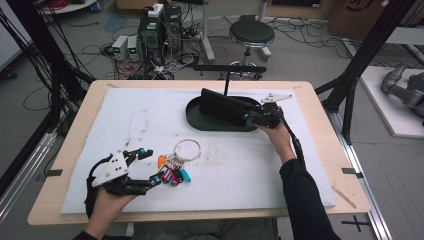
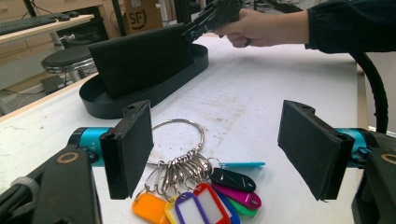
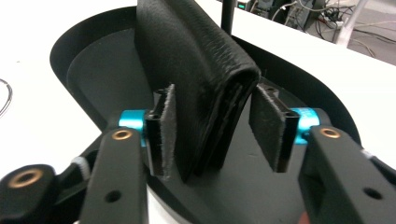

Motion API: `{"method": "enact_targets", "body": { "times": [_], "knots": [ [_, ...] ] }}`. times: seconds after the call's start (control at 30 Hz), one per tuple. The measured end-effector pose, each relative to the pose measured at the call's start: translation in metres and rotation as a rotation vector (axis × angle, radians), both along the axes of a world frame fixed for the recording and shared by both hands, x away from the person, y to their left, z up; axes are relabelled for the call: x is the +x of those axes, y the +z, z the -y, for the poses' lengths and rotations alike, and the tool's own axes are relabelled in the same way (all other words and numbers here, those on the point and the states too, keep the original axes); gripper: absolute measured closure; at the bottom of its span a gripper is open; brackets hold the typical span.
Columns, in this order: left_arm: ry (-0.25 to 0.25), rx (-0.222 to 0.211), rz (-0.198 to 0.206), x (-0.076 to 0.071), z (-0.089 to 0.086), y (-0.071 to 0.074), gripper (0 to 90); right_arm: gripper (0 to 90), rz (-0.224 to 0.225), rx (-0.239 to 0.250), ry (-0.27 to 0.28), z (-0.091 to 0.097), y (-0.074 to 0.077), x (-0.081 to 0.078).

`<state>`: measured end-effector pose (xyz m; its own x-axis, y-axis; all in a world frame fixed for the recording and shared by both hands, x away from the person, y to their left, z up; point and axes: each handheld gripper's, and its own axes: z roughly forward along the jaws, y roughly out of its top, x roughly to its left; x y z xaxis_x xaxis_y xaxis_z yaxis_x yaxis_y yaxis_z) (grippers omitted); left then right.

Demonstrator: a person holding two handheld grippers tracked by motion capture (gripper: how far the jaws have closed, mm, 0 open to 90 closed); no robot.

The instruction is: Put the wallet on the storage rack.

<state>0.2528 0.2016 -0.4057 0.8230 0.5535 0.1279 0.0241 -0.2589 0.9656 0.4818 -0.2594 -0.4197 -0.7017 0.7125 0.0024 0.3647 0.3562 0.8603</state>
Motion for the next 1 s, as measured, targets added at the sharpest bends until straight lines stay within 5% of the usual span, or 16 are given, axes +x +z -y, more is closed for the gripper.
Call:
{"method": "enact_targets", "body": {
  "times": [0.33,0.53,0.77,1.0],
  "knots": [
    [-0.004,0.007,-0.002,0.006,0.004,0.0,26.5,41.1,0.035,0.037,-0.012,0.023,0.019,-0.021],
    [0.008,0.01,-0.011,0.013,0.004,-0.002,26.4,36.3,0.059,0.067,-0.005,0.041,0.037,-0.05],
    [0.082,0.021,-0.042,0.022,0.003,-0.005,26.3,32.0,0.087,0.106,-0.011,0.057,0.046,-0.09],
    [0.164,0.014,-0.06,0.028,0.002,-0.008,26.4,29.5,0.098,0.151,-0.038,0.073,0.038,-0.122]
  ]
}}
